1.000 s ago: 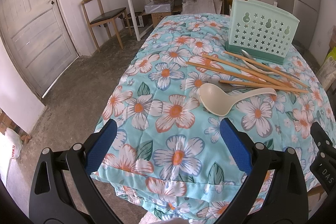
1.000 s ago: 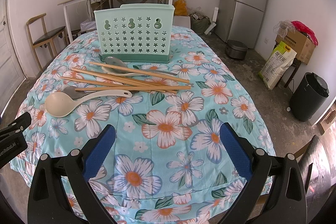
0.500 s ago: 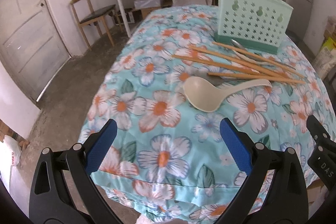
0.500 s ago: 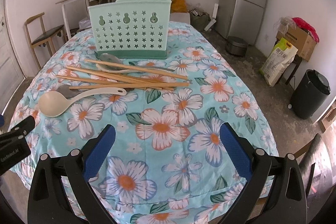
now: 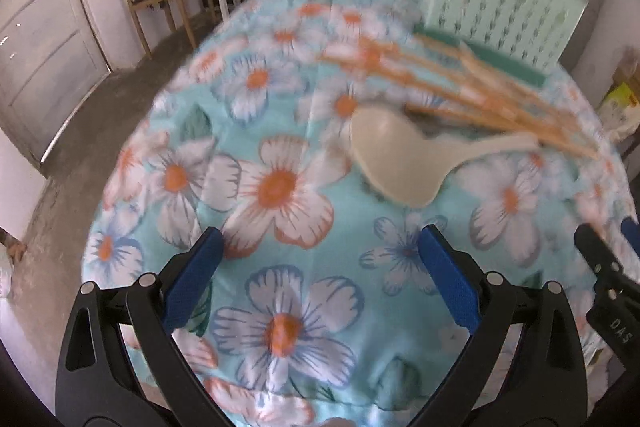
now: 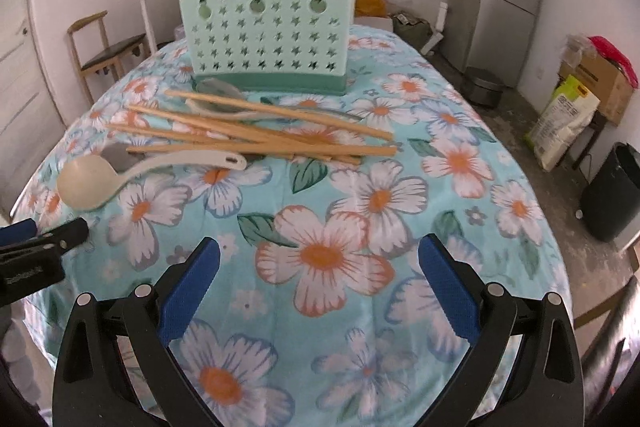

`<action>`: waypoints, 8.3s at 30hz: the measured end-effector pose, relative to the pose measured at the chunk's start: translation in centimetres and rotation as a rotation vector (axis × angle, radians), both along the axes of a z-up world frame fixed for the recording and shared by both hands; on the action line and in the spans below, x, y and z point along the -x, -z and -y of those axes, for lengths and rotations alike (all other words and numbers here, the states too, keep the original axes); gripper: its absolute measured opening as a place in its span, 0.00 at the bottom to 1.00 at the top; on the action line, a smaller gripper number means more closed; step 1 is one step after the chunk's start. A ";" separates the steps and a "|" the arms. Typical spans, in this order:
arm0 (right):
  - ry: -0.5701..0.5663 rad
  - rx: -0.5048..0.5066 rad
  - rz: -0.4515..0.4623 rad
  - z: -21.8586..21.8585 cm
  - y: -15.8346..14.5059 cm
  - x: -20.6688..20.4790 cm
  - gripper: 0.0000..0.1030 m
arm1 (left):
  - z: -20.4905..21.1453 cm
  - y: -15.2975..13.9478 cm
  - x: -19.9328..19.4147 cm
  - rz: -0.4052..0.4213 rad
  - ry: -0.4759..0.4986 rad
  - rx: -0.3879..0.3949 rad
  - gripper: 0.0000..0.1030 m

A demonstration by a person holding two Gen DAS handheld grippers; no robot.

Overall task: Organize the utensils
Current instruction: 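Reach the left tool to the cream ladle and close on its handle, then lift the cream ladle with the left tool and carry it over the mint holder, then lower the ladle into the mint holder and open the left tool, then move the left tool back over the chopsticks and metal spoon, then close the left tool on the metal spoon handle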

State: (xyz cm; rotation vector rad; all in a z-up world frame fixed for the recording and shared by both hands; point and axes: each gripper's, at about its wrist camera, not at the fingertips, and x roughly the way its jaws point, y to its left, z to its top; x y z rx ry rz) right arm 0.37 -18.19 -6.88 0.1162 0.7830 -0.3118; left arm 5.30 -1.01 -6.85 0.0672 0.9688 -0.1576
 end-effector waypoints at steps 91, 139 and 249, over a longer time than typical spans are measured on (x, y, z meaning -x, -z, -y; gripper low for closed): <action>-0.737 0.610 -0.013 -18.6 -0.4 -6.9 0.03 | -21.6 -3.7 -4.4 0.225 -0.215 0.685 0.05; -0.435 -0.351 0.597 12.9 -19.3 -1.7 0.02 | 11.8 -19.0 -16.7 0.292 0.357 -0.032 0.13; -0.242 -0.441 0.148 10.8 -3.9 -5.7 0.93 | 6.3 -2.2 -14.6 -0.328 0.288 0.573 0.26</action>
